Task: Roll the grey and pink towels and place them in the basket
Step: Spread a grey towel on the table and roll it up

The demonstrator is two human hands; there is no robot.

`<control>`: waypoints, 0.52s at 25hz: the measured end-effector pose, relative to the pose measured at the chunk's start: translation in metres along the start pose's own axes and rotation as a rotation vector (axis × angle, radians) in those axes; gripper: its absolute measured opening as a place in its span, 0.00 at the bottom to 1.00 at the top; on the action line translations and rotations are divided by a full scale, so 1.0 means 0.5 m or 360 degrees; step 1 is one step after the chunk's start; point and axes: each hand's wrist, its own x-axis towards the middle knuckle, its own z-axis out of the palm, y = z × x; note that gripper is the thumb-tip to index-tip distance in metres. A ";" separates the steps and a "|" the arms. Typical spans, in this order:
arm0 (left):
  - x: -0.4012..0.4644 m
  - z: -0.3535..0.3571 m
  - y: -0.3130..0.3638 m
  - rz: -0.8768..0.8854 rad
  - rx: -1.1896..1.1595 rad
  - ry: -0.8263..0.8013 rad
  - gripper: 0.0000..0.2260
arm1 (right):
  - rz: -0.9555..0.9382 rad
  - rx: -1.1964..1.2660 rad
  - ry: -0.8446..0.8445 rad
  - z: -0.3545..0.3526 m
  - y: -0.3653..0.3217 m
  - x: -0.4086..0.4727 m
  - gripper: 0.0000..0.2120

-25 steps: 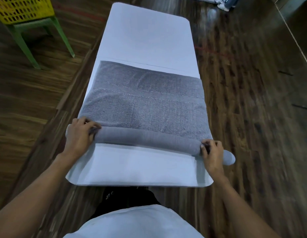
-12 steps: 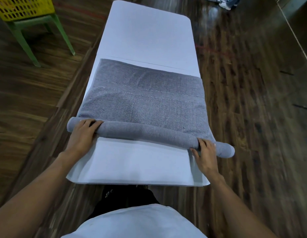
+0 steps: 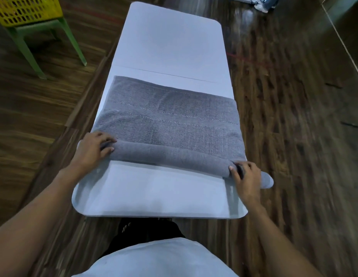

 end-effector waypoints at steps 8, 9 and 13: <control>-0.073 0.071 0.007 0.0172 0.0349 0.0131 0.21 | -0.0256 -0.0219 -0.0234 0.030 0.050 -0.028 0.23; -0.057 0.064 0.013 0.0144 0.0322 0.0124 0.19 | -0.0201 -0.0177 -0.0244 0.027 0.039 -0.014 0.22; -0.057 0.036 0.000 0.0126 0.0219 -0.0026 0.18 | -0.0155 -0.0257 -0.0309 0.014 0.025 -0.020 0.20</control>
